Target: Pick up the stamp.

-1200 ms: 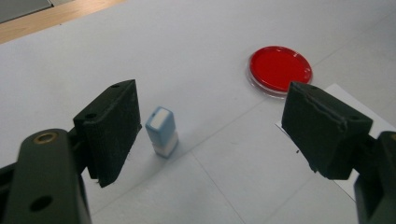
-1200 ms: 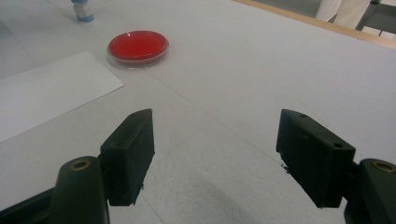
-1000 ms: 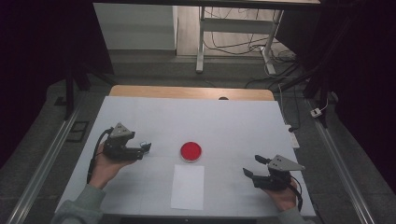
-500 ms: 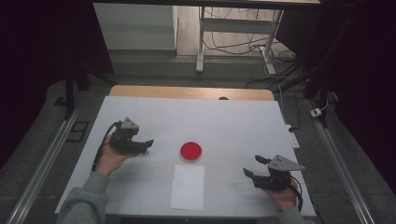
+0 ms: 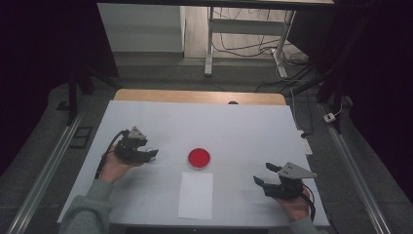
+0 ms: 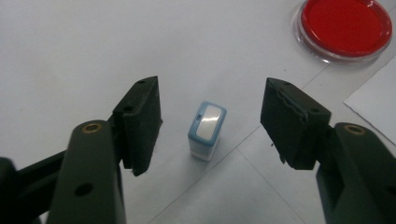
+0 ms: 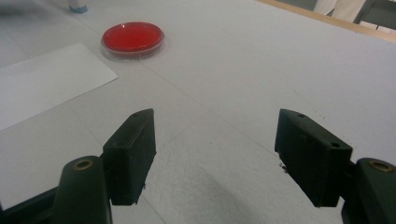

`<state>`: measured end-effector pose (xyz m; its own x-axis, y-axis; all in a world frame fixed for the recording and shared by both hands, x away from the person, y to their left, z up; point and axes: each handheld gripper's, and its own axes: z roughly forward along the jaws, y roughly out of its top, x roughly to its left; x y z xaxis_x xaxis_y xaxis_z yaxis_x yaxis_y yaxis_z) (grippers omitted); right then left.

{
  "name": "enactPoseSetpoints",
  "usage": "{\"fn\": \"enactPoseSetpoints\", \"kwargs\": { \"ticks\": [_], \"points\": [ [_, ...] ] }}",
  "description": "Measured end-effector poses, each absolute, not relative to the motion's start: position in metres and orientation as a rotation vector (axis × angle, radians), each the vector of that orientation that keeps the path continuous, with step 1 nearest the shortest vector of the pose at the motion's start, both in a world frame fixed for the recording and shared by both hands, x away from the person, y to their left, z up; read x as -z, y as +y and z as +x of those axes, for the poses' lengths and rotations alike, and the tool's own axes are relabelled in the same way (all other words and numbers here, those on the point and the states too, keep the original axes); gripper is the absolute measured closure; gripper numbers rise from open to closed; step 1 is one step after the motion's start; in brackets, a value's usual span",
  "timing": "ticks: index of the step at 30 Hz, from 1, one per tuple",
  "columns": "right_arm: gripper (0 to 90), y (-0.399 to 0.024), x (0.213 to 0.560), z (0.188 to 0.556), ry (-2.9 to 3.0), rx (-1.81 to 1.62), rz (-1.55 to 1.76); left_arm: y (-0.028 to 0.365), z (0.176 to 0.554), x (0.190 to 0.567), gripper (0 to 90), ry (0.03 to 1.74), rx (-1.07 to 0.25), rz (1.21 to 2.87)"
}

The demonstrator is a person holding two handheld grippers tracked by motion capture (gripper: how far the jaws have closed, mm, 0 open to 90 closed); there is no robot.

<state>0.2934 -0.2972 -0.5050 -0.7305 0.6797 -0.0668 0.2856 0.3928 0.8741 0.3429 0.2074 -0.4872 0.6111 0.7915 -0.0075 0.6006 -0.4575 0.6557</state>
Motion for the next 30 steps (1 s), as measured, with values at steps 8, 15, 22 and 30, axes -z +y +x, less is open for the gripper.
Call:
{"fn": "enactPoseSetpoints", "kwargs": {
  "ticks": [8, 15, 22, 30],
  "points": [
    [28.9, -0.298, 0.505, 0.293, 2.243, -1.281, 0.831, 0.208, 0.345, 0.494, 47.1, 1.081, -0.369, 2.243],
    [29.0, -0.298, 0.506, 0.293, 2.242, -1.284, 0.831, 0.211, 0.345, 0.497, 55.4, 1.076, -0.353, 2.250],
    [29.0, -0.298, 0.506, 0.294, 2.246, -1.284, 0.832, 0.213, 0.346, 0.501, 61.7, 1.074, -0.335, 2.269],
    [29.0, -0.298, 0.507, 0.293, 2.247, -1.273, 0.830, 0.215, 0.347, 0.502, 75.1, 1.065, -0.324, 2.264]
  ]
}}
